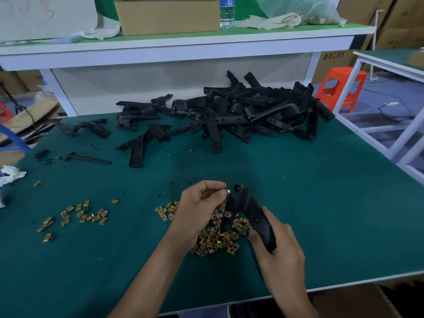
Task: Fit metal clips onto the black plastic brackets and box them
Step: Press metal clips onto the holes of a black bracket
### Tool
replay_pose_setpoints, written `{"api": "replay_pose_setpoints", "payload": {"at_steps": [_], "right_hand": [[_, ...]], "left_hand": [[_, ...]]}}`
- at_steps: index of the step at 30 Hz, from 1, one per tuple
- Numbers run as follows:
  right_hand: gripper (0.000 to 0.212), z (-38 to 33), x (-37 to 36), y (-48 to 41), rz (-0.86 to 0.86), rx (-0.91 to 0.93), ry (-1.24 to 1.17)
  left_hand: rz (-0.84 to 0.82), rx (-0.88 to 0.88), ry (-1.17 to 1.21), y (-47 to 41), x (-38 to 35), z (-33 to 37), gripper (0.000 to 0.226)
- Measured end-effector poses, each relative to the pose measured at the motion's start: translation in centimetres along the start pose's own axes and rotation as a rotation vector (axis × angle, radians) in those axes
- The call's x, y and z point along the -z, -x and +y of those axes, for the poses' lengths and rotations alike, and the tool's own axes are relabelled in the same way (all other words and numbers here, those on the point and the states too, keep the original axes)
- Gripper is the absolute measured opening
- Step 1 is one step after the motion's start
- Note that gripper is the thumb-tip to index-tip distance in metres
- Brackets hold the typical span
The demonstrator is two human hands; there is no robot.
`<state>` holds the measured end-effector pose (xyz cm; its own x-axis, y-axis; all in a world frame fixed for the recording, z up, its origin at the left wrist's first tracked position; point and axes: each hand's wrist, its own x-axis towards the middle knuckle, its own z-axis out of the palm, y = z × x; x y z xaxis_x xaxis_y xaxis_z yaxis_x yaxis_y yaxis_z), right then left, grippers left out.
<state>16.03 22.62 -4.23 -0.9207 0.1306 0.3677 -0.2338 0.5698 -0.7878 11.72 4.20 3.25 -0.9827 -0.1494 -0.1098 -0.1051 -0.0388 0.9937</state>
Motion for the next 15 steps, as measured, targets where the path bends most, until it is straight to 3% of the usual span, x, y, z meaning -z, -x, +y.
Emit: {"api": "replay_pose_setpoints", "payload": {"at_steps": [9, 15], "right_hand": [[0.06, 0.1, -0.1, 0.0, 0.001, 0.042, 0.061], [0.06, 0.0, -0.2, 0.0, -0.006, 0.036, 0.098]], "left_hand": [[0.013, -0.063, -0.207, 0.3, -0.2, 0.1, 0.011], [0.112, -0.232, -0.718, 1.8, -1.5, 0.1, 0.06]]}}
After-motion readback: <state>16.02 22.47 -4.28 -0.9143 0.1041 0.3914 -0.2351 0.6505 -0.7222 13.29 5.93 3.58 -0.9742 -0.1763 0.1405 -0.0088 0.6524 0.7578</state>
